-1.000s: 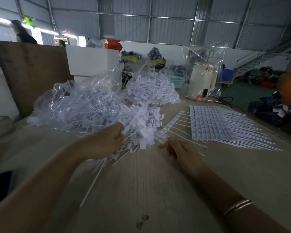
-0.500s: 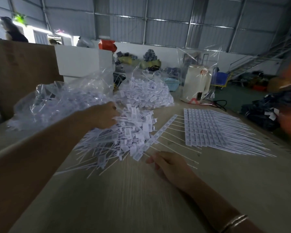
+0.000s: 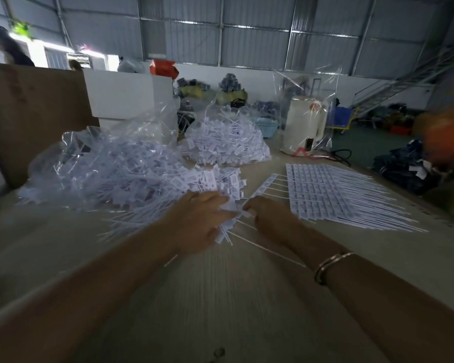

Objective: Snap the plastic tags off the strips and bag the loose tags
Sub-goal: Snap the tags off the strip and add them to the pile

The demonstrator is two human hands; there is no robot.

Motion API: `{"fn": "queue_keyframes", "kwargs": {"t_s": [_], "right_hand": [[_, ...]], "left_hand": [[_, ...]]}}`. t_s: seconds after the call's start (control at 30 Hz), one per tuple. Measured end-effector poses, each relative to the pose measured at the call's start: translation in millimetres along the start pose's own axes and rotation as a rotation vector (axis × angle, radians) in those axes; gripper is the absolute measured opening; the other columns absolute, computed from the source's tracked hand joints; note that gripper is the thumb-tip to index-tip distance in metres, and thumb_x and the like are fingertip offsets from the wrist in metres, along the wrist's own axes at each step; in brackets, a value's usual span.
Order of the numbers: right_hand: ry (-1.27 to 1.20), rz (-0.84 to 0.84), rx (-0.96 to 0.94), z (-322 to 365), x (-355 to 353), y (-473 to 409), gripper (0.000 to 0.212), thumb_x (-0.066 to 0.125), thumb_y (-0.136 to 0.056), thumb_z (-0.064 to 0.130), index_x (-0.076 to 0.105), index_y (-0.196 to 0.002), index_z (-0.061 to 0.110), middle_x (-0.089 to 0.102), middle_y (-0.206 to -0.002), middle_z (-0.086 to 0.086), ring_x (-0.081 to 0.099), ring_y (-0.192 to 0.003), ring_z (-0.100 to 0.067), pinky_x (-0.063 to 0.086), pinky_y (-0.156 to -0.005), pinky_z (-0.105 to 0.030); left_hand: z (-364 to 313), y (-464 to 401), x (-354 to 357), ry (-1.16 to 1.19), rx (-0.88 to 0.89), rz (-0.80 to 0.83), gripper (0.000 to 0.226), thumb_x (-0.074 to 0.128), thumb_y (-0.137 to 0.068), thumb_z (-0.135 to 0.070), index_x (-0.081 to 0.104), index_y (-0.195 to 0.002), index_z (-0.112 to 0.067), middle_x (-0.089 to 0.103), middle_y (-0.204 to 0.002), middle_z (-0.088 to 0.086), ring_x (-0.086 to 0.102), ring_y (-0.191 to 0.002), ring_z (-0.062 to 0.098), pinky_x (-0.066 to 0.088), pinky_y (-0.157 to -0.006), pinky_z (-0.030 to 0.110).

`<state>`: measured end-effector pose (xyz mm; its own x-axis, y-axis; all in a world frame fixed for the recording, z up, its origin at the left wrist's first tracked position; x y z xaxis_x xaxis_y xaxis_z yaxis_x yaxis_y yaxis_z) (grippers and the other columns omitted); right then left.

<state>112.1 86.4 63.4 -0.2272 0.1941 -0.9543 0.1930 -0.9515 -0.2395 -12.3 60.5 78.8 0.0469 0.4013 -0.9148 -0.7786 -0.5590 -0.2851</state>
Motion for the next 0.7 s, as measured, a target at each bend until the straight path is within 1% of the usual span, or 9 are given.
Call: {"fn": "queue_keyframes", "kwargs": {"t_s": [0.07,0.13,0.23,0.33,0.4,0.5,0.57,0.63,0.7], "right_hand": [[0.117,0.077,-0.141,10,12,-11,0.046,0.044,-0.09,0.006,0.05,-0.131,0.027,0.048,-0.14,0.001,0.047,-0.123,-0.022,0.037,-0.099,-0.033],[0.233,0.069,-0.255,17,17,-18,0.042,0.045,-0.094,0.015,0.049,-0.133,0.03,0.051,-0.136,0.001,0.05,-0.119,-0.022,0.038,-0.094,-0.033],[0.43,-0.001,-0.372,23,10,-22,0.033,0.041,-0.096,0.026,0.054,-0.127,0.028,0.055,-0.122,-0.002,0.054,-0.106,-0.023,0.043,-0.085,-0.035],[0.371,-0.112,-0.469,36,-12,-18,0.021,0.048,-0.093,0.021,0.059,-0.109,0.017,0.06,-0.103,-0.006,0.057,-0.09,-0.024,0.041,-0.076,-0.035],[0.319,-0.222,-0.493,40,-36,-13,0.014,0.055,-0.088,0.013,0.063,-0.099,0.014,0.064,-0.092,-0.007,0.059,-0.081,-0.025,0.044,-0.072,-0.036],[0.254,-0.412,-0.43,35,-84,-6,0.019,0.06,-0.086,0.007,0.066,-0.103,0.012,0.069,-0.093,-0.009,0.063,-0.083,-0.026,0.045,-0.08,-0.035],[0.15,-0.501,-0.387,32,-118,1,0.028,0.059,-0.088,0.006,0.066,-0.114,0.014,0.069,-0.1,-0.011,0.063,-0.088,-0.026,0.043,-0.088,-0.034],[0.105,-0.577,-0.388,35,-146,13,0.032,0.056,-0.091,0.01,0.062,-0.121,0.019,0.065,-0.099,-0.014,0.058,-0.088,-0.025,0.034,-0.103,-0.044],[0.136,-0.626,-0.422,45,-165,28,0.033,0.054,-0.093,0.015,0.059,-0.125,0.022,0.058,-0.096,-0.013,0.055,-0.087,-0.024,0.018,-0.113,-0.053]], "left_hand": [[9,1,14,-0.029,-0.041,-0.012,0.055,0.038,-0.093,-0.03,0.022,-0.145,-0.039,0.018,-0.156,0.001,0.014,-0.143,0.019,0.017,-0.113,0.039],[24,3,13,-0.009,-0.098,-0.091,0.057,0.042,-0.091,-0.03,0.024,-0.145,-0.038,0.024,-0.154,0.004,0.022,-0.141,0.02,0.019,-0.111,0.04],[34,3,16,0.003,-0.134,-0.093,0.066,0.058,-0.084,-0.025,0.032,-0.144,-0.032,0.036,-0.148,0.007,0.035,-0.135,0.022,0.025,-0.109,0.042],[29,2,7,0.012,-0.141,-0.191,0.054,0.053,-0.082,-0.031,0.048,-0.136,-0.026,0.054,-0.134,0.011,0.052,-0.122,0.027,0.035,-0.102,0.049],[30,1,8,0.015,-0.15,-0.209,0.054,0.047,-0.083,-0.032,0.046,-0.136,-0.028,0.053,-0.135,0.009,0.051,-0.123,0.026,0.034,-0.104,0.049],[34,2,19,0.029,-0.163,-0.172,0.056,0.045,-0.09,-0.029,0.028,-0.144,-0.036,0.036,-0.148,0.001,0.033,-0.136,0.02,0.02,-0.112,0.044],[35,4,25,0.048,-0.177,-0.151,0.058,0.041,-0.091,-0.038,0.019,-0.145,-0.041,0.026,-0.153,-0.003,0.02,-0.14,0.016,0.011,-0.113,0.041],[35,5,19,0.13,-0.211,-0.176,0.057,0.036,-0.087,-0.049,0.024,-0.143,-0.046,0.021,-0.154,-0.009,0.012,-0.141,0.015,0.005,-0.11,0.038],[34,7,-2,0.248,-0.252,-0.312,0.05,0.034,-0.084,-0.051,0.044,-0.133,-0.045,0.031,-0.144,-0.017,0.016,-0.136,0.013,0.007,-0.1,0.034]]}}
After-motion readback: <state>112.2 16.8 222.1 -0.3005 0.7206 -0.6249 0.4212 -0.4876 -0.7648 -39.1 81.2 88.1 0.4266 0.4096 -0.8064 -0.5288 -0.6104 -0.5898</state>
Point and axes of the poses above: each hand's wrist, its own y-axis away from the middle knuckle, its own x-axis out of the palm, z = x × y, the point moved 9 cm from there along -y, towards the middle knuckle
